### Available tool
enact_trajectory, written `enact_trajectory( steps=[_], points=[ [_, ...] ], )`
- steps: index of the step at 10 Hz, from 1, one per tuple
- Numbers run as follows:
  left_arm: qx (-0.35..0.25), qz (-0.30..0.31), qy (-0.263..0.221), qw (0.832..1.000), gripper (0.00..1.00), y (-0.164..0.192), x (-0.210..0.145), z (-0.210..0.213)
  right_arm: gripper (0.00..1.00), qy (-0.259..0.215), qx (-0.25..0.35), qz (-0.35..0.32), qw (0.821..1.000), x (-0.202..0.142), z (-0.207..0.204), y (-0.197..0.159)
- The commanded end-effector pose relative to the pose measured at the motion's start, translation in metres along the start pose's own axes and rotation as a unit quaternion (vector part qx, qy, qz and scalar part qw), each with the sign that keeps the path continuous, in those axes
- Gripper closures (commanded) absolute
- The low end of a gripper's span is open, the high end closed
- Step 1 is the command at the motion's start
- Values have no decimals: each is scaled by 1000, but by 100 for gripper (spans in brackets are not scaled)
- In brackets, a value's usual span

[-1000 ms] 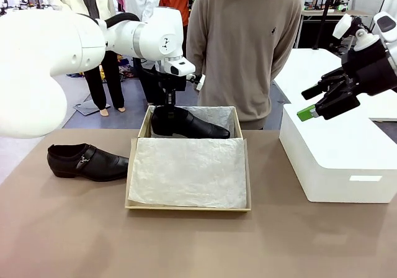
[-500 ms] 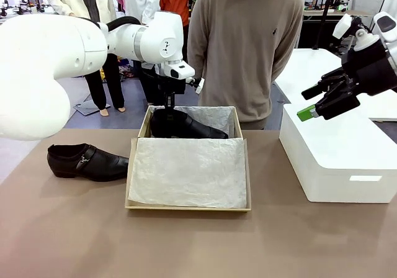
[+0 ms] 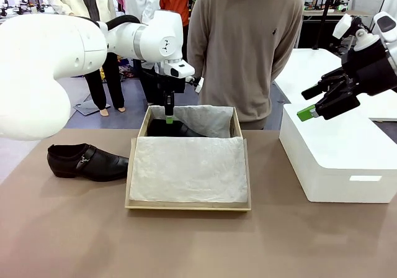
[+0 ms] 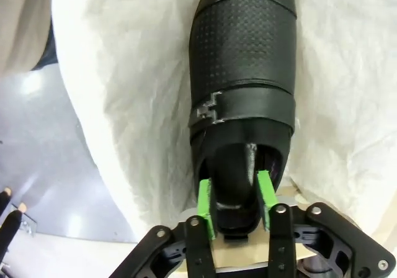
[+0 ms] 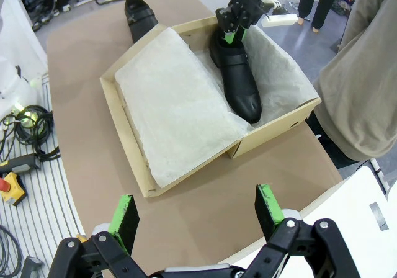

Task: Pack the shoes into the box.
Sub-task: Place one shoe of the Shoes into the Shoes Box.

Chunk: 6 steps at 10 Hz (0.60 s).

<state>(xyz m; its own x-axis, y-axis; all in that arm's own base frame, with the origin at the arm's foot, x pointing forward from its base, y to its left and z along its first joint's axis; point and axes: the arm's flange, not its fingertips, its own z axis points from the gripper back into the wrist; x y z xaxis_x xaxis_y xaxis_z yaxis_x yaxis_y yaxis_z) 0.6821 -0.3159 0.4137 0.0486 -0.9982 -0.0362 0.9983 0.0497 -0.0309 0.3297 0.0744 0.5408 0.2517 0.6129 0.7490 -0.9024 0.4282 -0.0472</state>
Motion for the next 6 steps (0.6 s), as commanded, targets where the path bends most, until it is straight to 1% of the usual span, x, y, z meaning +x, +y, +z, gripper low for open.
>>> enact_trajectory(
  steps=[1, 2, 4, 6],
  points=[
    [-1, 13, 8, 1000, 4, 3, 0, 13, 0, -13, 8, 11, 1000, 1, -1, -3],
    [0, 14, 9, 1000, 0, 2, -2, 18, 0, -13, 8, 11, 1000, 1, -1, -3],
    [5, 16, 12, 1000, 0, 0, -12, 36, 0, -13, 8, 11, 1000, 1, -1, -3],
    [19, 23, 6, 1000, 0, -6, -40, 60, 0, -13, 8, 11, 1000, 1, -1, -3]
  ],
)
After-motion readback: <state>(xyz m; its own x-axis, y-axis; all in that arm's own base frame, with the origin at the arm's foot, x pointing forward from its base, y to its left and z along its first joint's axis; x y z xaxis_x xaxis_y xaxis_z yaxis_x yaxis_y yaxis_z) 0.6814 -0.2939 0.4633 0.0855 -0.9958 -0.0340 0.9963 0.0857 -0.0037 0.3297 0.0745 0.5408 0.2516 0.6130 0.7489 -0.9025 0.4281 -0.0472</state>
